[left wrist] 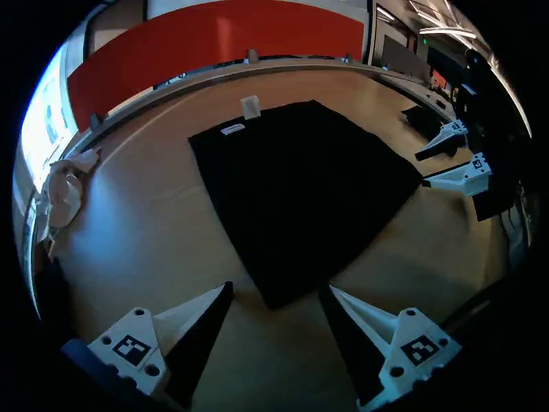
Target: Fold towel
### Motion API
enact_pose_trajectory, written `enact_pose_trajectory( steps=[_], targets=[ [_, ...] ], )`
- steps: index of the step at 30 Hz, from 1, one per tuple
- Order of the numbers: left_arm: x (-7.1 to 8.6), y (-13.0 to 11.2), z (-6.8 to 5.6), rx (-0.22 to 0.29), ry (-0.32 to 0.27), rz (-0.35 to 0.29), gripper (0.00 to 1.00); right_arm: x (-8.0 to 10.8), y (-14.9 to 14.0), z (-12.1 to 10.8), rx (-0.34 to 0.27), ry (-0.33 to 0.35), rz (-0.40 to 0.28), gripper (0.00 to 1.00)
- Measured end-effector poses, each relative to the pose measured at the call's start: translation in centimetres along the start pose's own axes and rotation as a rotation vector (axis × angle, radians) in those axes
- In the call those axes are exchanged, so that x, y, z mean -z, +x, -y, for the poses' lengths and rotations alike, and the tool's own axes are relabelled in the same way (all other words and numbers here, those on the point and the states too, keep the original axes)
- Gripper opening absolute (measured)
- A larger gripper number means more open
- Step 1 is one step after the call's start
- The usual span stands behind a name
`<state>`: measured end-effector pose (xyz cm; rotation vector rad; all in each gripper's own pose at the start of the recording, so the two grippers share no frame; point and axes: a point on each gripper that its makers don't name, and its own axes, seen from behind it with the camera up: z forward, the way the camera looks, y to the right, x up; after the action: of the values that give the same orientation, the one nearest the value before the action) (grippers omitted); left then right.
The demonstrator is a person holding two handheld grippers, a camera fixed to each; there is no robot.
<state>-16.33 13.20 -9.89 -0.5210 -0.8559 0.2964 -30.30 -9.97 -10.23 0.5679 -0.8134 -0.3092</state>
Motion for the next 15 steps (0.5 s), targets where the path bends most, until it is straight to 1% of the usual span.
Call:
enact_pose_trajectory(
  steps=[2,4,6,10,12,14,15],
  targets=[
    [0.03,-0.02,0.02,0.001,0.001,0.004,0.83,-0.10,-0.11,0.10,0.000,0.006,0.005,0.71],
    [0.05,-0.03,0.01,0.002,0.003,0.005,0.80,-0.18,-0.24,0.20,0.001,0.012,0.010,0.67],
    [0.07,-0.02,0.00,0.004,0.005,0.006,0.78,-0.25,-0.40,0.30,0.002,0.017,0.014,0.61],
    [0.09,-0.05,-0.10,0.007,0.007,0.009,0.73,-0.40,-0.74,0.41,0.000,0.024,0.023,0.54],
    [0.09,-0.06,-0.17,0.007,0.008,0.010,0.70,-0.38,-0.75,0.51,-0.004,0.030,0.022,0.49],
    [0.10,-0.09,-0.24,0.009,0.009,0.012,0.67,-0.38,-0.82,0.67,-0.007,0.040,0.024,0.41],
    [0.11,-0.09,-0.27,0.010,0.010,0.012,0.62,-0.37,-0.84,0.74,-0.009,0.044,0.025,0.39]
  ],
)
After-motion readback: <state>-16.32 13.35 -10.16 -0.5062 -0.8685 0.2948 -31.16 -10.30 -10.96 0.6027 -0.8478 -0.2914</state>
